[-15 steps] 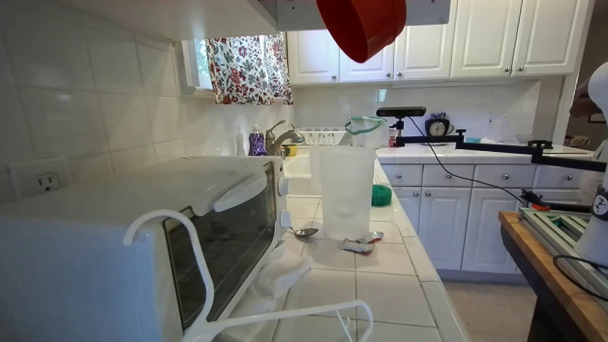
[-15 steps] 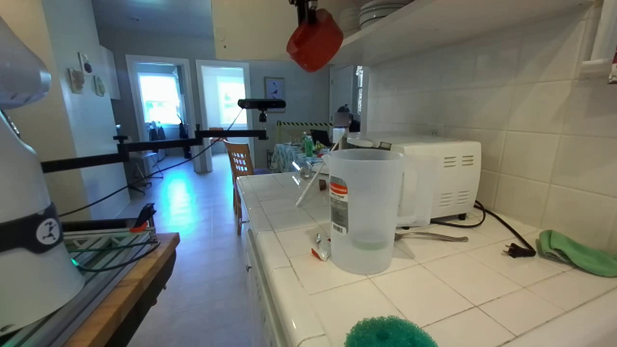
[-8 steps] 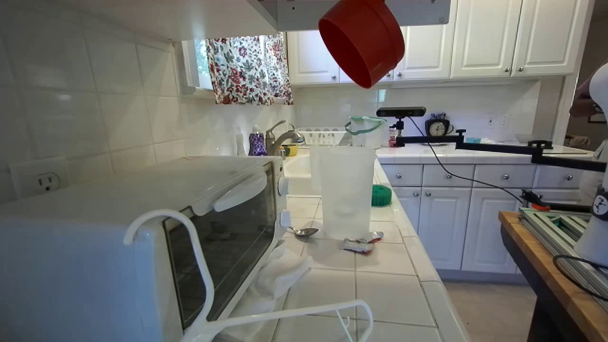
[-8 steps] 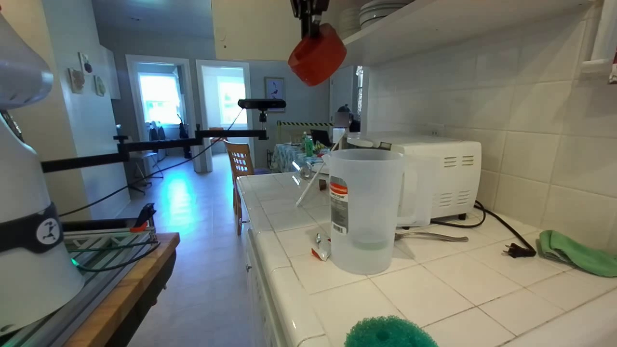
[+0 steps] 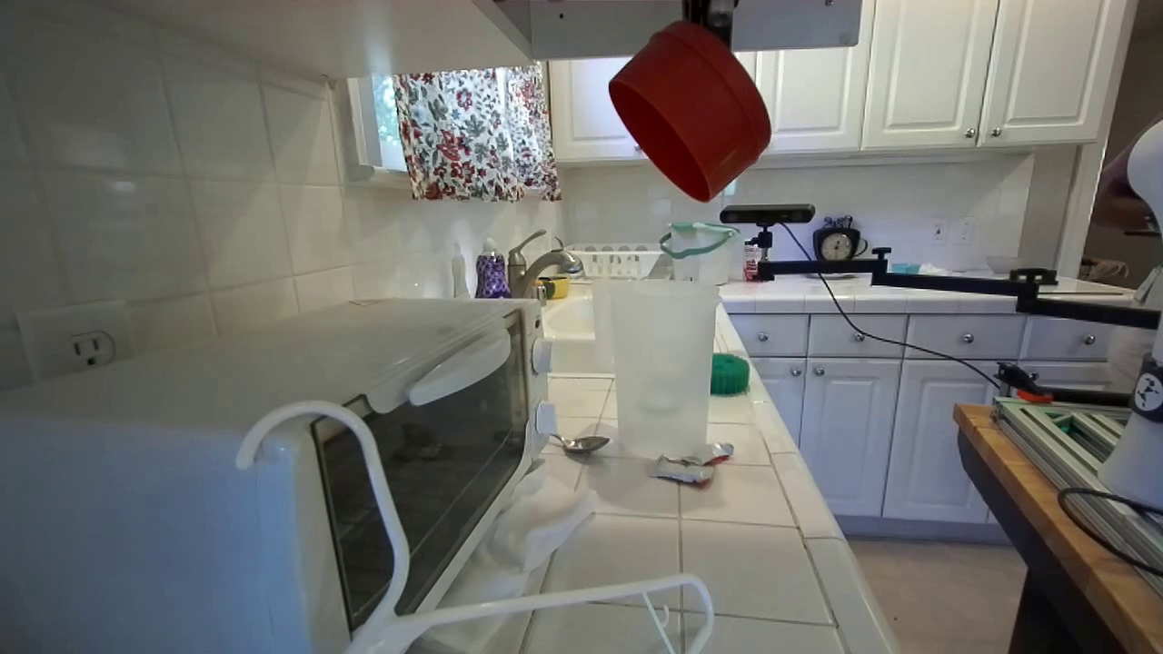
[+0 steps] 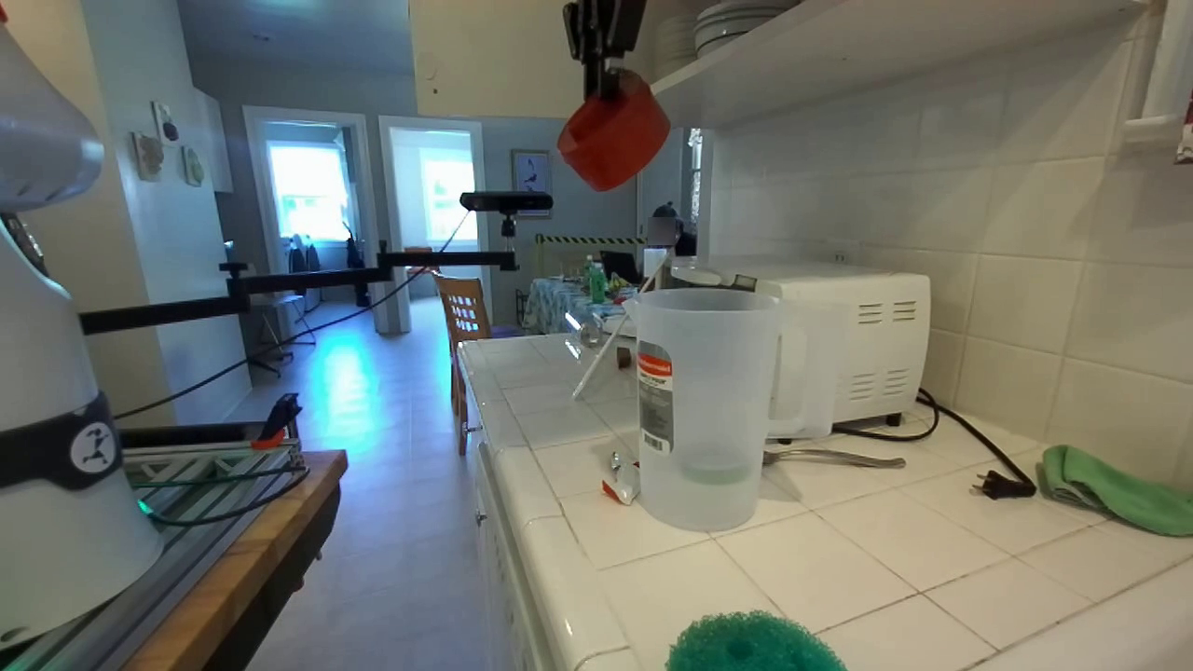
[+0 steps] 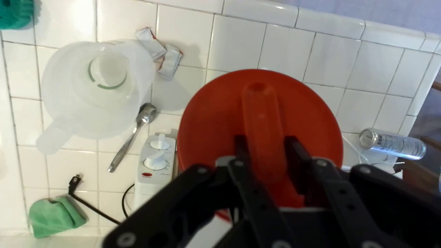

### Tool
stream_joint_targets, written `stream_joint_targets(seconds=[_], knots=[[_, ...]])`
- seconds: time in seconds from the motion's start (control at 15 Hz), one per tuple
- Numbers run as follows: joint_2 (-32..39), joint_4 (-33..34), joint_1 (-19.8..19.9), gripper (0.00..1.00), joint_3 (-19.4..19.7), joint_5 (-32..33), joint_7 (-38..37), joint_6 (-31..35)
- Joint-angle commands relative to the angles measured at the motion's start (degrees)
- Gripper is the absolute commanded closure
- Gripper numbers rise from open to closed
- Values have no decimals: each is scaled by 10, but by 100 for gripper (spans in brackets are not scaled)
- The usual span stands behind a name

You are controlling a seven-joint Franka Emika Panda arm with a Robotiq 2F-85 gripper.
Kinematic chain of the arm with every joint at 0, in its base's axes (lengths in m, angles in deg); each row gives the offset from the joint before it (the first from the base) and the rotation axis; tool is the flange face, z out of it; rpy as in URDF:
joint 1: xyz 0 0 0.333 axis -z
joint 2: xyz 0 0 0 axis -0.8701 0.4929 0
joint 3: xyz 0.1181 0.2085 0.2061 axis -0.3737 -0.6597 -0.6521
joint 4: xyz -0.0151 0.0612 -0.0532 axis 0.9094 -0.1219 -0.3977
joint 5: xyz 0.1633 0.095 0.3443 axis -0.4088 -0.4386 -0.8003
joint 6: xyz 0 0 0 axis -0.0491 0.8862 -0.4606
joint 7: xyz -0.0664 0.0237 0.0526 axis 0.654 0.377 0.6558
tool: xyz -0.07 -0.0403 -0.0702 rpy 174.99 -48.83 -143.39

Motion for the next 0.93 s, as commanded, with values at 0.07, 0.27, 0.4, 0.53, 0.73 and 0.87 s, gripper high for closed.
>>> stream_joint_targets(seconds=[0.07,0.27,0.4,0.53,0.73,0.87], knots=[[12,-36,2,92,-10,20,-15,87],[29,-46,1,92,-13,22,-21,128],[40,-46,0,92,-15,18,-29,140],[53,-43,-2,92,-18,13,-34,144],[70,-37,-2,92,-21,14,-43,136],[82,-39,-2,92,-23,20,-45,144]])
